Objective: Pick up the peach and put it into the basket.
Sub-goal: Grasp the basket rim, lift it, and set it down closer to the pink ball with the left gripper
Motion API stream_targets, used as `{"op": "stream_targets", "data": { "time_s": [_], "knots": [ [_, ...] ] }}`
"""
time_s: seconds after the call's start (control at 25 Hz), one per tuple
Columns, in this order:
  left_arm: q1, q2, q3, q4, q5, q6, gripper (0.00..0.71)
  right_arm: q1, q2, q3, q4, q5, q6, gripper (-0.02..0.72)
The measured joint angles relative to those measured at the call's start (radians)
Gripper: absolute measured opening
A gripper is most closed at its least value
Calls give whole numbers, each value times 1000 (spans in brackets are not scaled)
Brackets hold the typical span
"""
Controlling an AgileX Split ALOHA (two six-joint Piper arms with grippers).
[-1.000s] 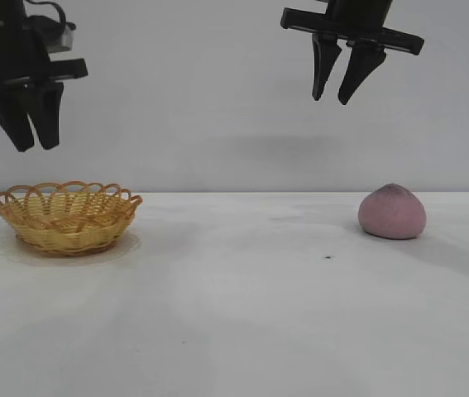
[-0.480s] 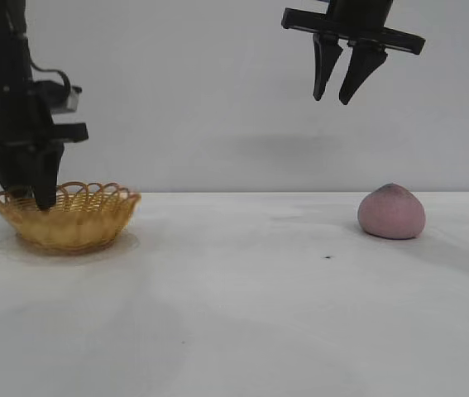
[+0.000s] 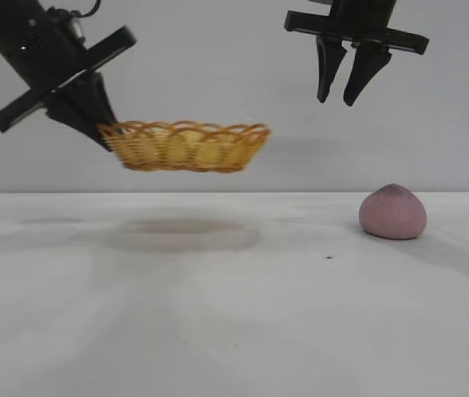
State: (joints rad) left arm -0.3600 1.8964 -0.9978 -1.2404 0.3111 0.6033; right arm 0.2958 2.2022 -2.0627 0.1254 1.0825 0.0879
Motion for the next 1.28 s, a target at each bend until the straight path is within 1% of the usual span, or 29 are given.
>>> {"op": "stream_targets", "data": {
  "time_s": [0.12, 0.36, 0.4, 0.52, 0.68, 0.76, 0.8, 0.84, 0.96, 1.0, 1.04, 1.08, 1.16, 1.2, 1.28],
  "knots": [
    [-2, 2, 0, -25, -21, 7, 0, 0, 0, 0, 0, 0, 0, 219],
    [-2, 34, 5, -27, -6, 9, 0, 0, 0, 0, 2, 0, 0, 219],
    [-2, 39, 5, -27, 0, 9, 66, 0, 0, 0, 4, 0, 0, 219],
    [-2, 44, 7, -27, 11, 9, 66, 0, 0, 0, 6, 0, 0, 219],
    [-2, 44, 7, -17, 23, 9, 243, 0, 0, 0, 7, 0, 0, 219],
    [0, 44, 7, -5, 40, 9, 347, 0, 0, 0, 7, 0, 0, 219],
    [4, 44, 7, 2, 56, 9, 382, 0, 0, 0, 7, 0, 0, 219],
    [12, 38, 7, 9, 73, 9, 406, 0, 0, 0, 7, 0, 0, 219],
    [56, 6, 7, 62, 102, -4, 396, 0, 0, 0, 7, 0, 0, 219],
    [82, -11, 7, 93, 109, -15, 396, 0, 0, 0, 7, 0, 0, 219],
    [102, -27, 7, 120, 112, -21, 436, 0, 0, 0, 7, 0, 0, 219],
    [126, -54, 7, 164, 119, -25, 421, 0, 0, 0, 8, 0, 0, 219],
    [169, -92, 7, 235, 123, -26, 421, 0, 0, 0, 10, 0, 0, 219],
    [191, -113, 7, 290, 126, -26, 421, 0, 0, 0, 14, 0, 0, 219],
    [228, -134, -3, 460, 140, -52, 421, 0, 0, 0, 16, -2, 0, 219]
  ]
}}
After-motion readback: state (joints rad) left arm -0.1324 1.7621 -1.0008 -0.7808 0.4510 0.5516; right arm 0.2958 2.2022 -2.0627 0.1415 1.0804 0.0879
